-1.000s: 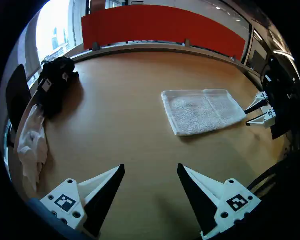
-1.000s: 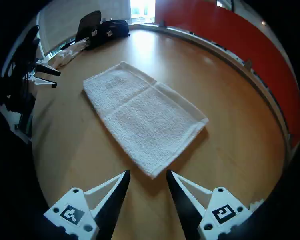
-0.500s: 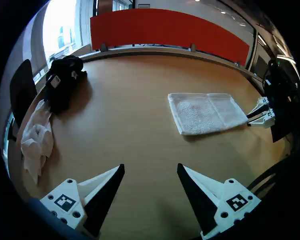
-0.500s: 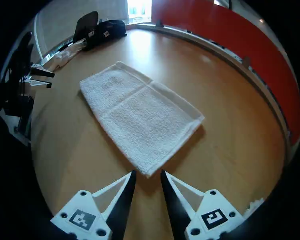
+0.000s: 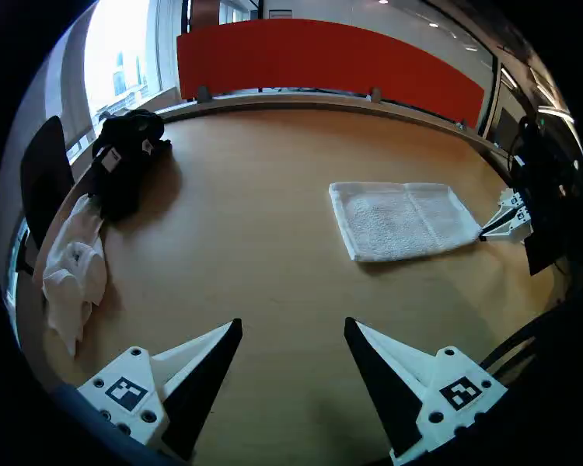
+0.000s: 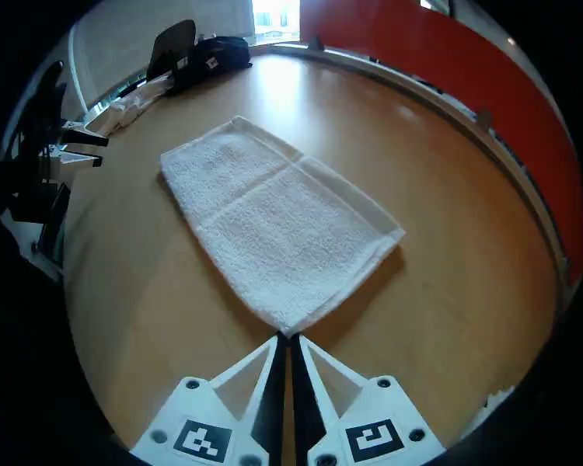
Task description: Fold towel
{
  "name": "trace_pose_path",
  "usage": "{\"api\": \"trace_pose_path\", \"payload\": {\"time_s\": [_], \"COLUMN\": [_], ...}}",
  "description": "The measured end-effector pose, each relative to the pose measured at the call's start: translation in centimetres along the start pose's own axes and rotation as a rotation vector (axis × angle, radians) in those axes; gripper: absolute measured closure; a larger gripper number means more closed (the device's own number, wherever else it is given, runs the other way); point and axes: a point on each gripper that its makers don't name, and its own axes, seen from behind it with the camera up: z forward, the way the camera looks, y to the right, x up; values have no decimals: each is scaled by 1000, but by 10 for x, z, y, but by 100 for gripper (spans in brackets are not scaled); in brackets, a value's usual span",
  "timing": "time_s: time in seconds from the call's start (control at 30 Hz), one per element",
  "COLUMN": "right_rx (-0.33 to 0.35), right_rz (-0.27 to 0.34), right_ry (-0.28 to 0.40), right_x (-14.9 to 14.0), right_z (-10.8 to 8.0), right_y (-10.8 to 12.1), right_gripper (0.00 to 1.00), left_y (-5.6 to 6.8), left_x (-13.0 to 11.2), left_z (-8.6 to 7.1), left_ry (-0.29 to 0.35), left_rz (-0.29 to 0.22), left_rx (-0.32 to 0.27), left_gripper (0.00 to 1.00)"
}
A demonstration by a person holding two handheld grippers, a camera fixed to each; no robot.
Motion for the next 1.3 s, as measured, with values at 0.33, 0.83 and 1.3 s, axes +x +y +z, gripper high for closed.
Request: {"api": "trace_pose_path", "payload": {"time_s": [0.33, 0.83, 1.3], "right_rx": [-21, -64, -67], "right_rz": [1, 17, -21], "right_ry": [34, 95, 139], "right_x": [11, 28, 61], "right_z": [-12, -44, -52], "right_y": [-1, 3, 2], "right_gripper": [96, 97, 97], "left_y": [-2, 0, -1], "left_x": [4, 6, 7], "left_z": [-1, -2, -3], "left_ry": [9, 16, 21], "left_rz": [-3, -4, 1], "left_rx": [2, -4, -1], "left_gripper": [2, 2, 2]}}
